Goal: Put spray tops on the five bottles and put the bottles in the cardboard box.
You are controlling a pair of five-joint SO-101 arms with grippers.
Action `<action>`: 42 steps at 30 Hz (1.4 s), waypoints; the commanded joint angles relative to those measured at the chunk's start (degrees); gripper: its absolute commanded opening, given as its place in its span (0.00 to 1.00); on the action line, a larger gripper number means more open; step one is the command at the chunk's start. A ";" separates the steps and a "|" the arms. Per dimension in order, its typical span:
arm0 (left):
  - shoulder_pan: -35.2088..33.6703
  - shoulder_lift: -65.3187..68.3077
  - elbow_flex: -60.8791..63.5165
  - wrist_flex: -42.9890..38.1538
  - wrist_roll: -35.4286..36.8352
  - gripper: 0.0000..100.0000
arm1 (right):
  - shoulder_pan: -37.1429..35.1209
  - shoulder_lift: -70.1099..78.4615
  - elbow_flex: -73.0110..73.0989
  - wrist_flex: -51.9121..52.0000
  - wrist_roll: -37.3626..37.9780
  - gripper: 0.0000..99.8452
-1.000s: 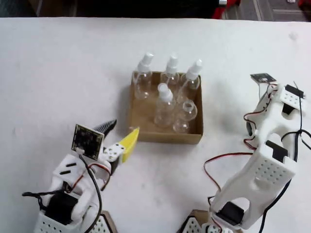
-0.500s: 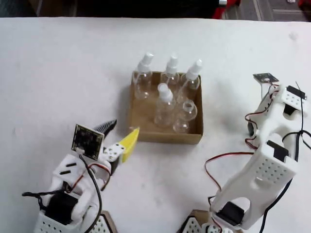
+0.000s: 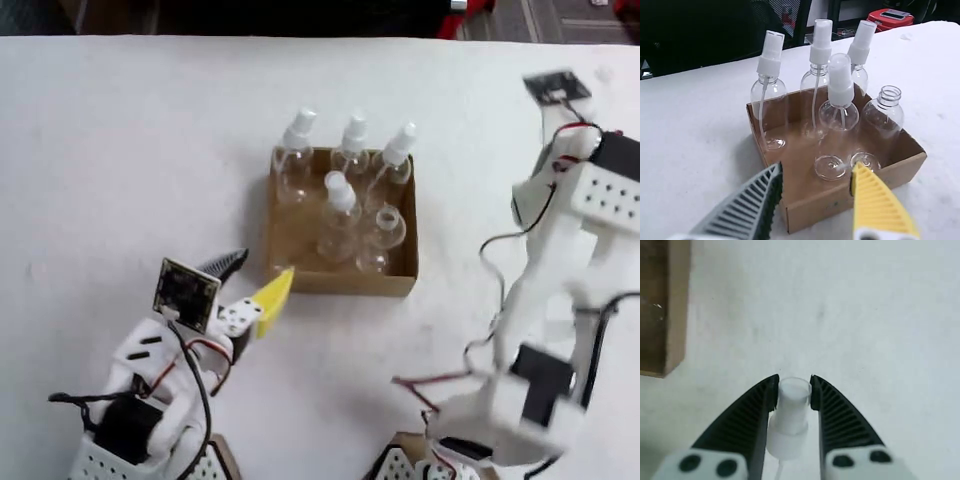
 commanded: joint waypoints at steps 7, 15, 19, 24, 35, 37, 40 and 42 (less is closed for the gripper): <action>2.42 -0.48 -0.62 -1.32 -0.26 0.23 | -17.80 -37.14 4.92 1.80 -15.56 0.02; 2.51 -0.48 -3.08 1.32 -0.09 0.23 | -28.53 -65.71 29.80 -13.32 -22.15 0.02; 4.00 -0.48 -5.45 4.13 0.00 0.23 | -35.56 -76.88 41.23 -24.75 -21.80 0.02; 8.13 -0.48 -5.89 5.98 0.00 0.23 | -42.95 -78.90 50.64 -34.15 -22.15 0.02; 8.66 -0.48 -5.89 5.98 0.00 0.23 | -54.02 -76.88 59.25 -41.54 -22.24 0.02; 8.66 -0.48 -5.89 5.98 0.00 0.23 | -55.87 -76.88 60.84 -41.54 -22.24 0.02; 8.75 -0.48 -5.89 5.98 0.00 0.23 | -59.74 -76.88 64.00 -41.54 -22.24 0.02; 8.75 -0.48 -5.89 5.89 0.00 0.23 | -61.93 -76.88 65.93 -41.98 -22.24 0.02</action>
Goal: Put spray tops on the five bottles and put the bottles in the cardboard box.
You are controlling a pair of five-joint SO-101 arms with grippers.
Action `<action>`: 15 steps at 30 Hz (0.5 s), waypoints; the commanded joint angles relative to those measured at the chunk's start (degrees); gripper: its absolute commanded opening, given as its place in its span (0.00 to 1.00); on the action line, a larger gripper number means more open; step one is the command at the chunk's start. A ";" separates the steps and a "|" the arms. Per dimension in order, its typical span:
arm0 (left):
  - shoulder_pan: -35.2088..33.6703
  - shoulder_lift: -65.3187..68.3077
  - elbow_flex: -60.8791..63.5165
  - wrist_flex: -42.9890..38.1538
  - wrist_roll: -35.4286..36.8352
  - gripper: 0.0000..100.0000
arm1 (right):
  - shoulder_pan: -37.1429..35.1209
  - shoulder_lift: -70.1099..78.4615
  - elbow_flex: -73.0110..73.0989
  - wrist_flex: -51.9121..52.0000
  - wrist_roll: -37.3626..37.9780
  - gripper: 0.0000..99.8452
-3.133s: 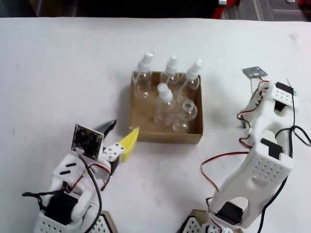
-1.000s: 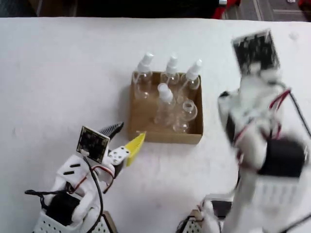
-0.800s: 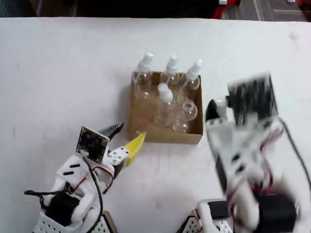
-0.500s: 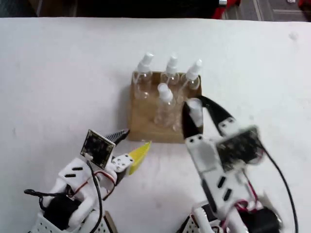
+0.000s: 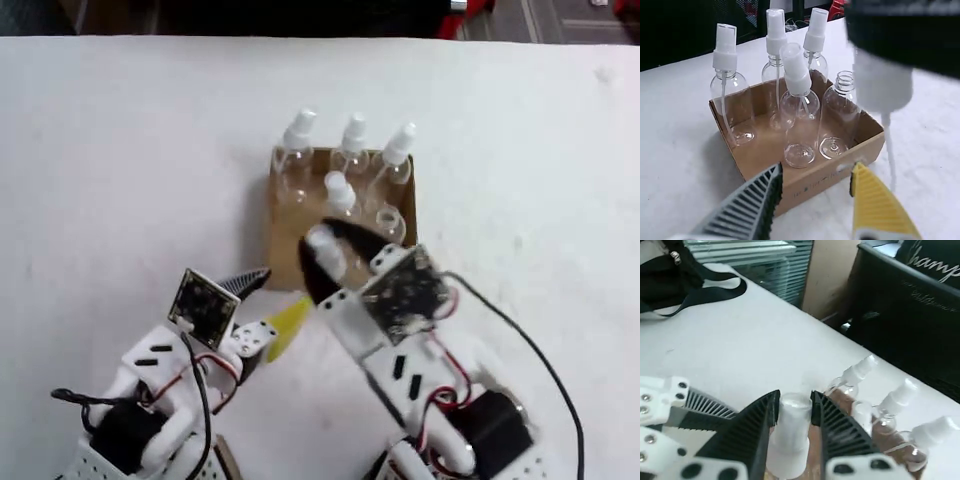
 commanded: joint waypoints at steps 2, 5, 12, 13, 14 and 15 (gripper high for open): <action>0.66 -0.40 -2.73 0.00 0.00 0.23 | -5.32 0.75 3.43 -3.30 -0.44 0.02; 0.66 -0.40 -2.73 -0.09 0.00 0.23 | -5.49 0.75 4.48 -6.29 -4.22 0.02; 0.13 -0.40 -2.73 -0.26 0.00 0.23 | -5.49 0.13 4.22 -1.89 -12.13 0.02; 0.13 -0.40 -2.73 -0.26 0.00 0.23 | -5.49 -0.22 3.60 0.31 -12.22 0.02; 0.13 -0.40 -2.73 -0.26 0.00 0.23 | -5.49 -0.66 2.90 2.42 -12.22 0.02; 0.13 -0.40 -2.73 -0.26 0.00 0.23 | -5.49 -1.10 2.11 4.00 -12.40 0.02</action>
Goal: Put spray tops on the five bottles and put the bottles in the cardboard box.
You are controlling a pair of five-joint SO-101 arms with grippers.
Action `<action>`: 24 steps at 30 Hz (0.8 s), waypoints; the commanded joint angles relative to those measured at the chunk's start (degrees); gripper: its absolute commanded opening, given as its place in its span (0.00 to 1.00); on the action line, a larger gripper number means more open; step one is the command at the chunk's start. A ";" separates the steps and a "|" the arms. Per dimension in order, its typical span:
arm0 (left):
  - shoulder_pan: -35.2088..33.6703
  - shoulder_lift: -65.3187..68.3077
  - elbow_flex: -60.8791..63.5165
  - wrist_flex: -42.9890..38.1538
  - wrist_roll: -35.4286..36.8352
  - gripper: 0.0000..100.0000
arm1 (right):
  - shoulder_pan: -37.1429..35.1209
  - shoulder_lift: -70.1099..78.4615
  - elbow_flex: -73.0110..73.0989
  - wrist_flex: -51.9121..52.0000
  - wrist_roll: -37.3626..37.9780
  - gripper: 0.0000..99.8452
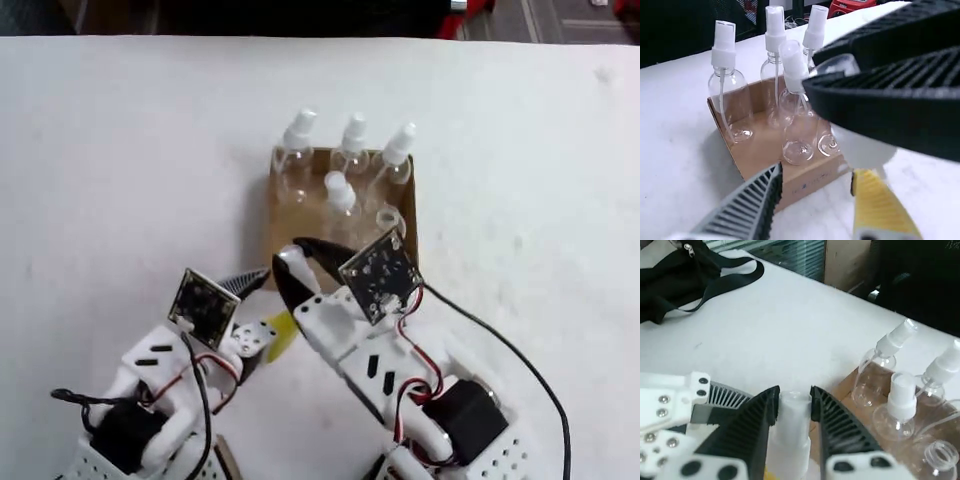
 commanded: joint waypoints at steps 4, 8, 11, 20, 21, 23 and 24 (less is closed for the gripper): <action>-0.04 -0.48 -2.64 -0.35 0.00 0.23 | -0.75 -4.53 -5.89 10.68 -0.88 0.02; -0.04 -0.48 -2.55 -0.35 0.00 0.23 | -0.57 -6.64 -5.54 10.95 -0.62 0.02; -0.04 -0.48 -2.55 -0.35 0.00 0.23 | 0.57 -6.11 -3.25 5.58 -0.62 0.02; -0.04 -0.48 -2.73 0.00 0.00 0.23 | 7.16 -4.18 13.19 -19.74 -1.14 0.02; -0.04 -0.48 -2.73 0.00 0.00 0.23 | 5.49 -4.44 14.15 -19.65 -1.14 0.02; -0.04 -0.48 -2.73 0.00 0.00 0.23 | 1.98 -4.79 14.33 -17.63 -1.14 0.02; -0.04 -0.48 -2.73 -0.09 0.00 0.23 | 0.31 -5.23 13.80 -16.31 -1.14 0.02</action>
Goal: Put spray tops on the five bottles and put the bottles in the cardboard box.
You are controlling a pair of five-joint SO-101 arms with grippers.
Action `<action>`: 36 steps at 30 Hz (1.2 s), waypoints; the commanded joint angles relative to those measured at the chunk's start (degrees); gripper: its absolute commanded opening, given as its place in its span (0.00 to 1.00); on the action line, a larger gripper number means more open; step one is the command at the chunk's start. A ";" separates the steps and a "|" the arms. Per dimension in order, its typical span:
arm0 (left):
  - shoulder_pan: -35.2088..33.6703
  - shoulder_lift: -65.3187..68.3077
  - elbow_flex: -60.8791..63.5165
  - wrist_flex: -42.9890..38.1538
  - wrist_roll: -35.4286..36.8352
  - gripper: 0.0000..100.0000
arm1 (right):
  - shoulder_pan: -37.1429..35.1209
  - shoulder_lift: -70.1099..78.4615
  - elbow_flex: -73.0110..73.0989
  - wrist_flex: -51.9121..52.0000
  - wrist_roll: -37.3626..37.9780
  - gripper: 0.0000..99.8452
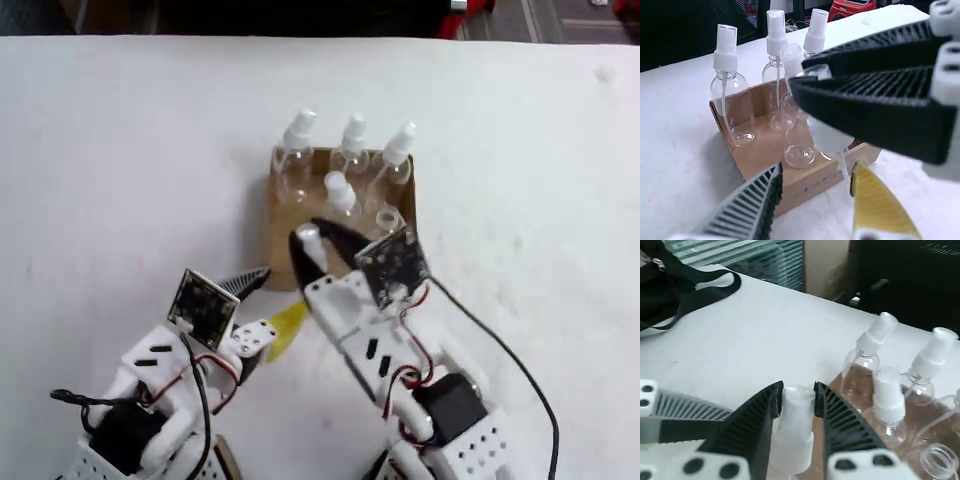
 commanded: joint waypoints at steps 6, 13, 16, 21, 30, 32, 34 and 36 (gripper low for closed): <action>-0.04 -0.22 -2.64 -0.26 0.00 0.23 | -8.57 -4.70 -5.10 11.21 -0.70 0.02; -0.04 -0.22 -2.46 -0.35 0.00 0.23 | -8.57 -8.57 -8.00 16.84 -0.79 0.02; -0.04 -0.22 -2.37 -0.35 0.00 0.23 | -8.48 -9.45 -7.91 16.92 -0.79 0.02; -0.04 -0.22 -2.37 -0.35 0.00 0.23 | -7.87 -8.31 -7.47 15.08 -0.79 0.02; -0.04 -0.22 -2.29 -0.35 0.00 0.23 | 6.46 -3.56 -13.01 -0.40 -0.70 0.02; -0.04 -0.22 -2.29 -0.35 0.00 0.23 | 9.63 -2.33 -17.05 0.48 -0.70 0.02; -0.04 -0.22 -2.29 -0.35 0.00 0.23 | 13.32 -1.27 -21.36 1.98 -0.70 0.02; -0.04 -0.22 -2.29 -0.35 0.00 0.23 | 16.48 0.04 -25.85 3.56 -0.26 0.02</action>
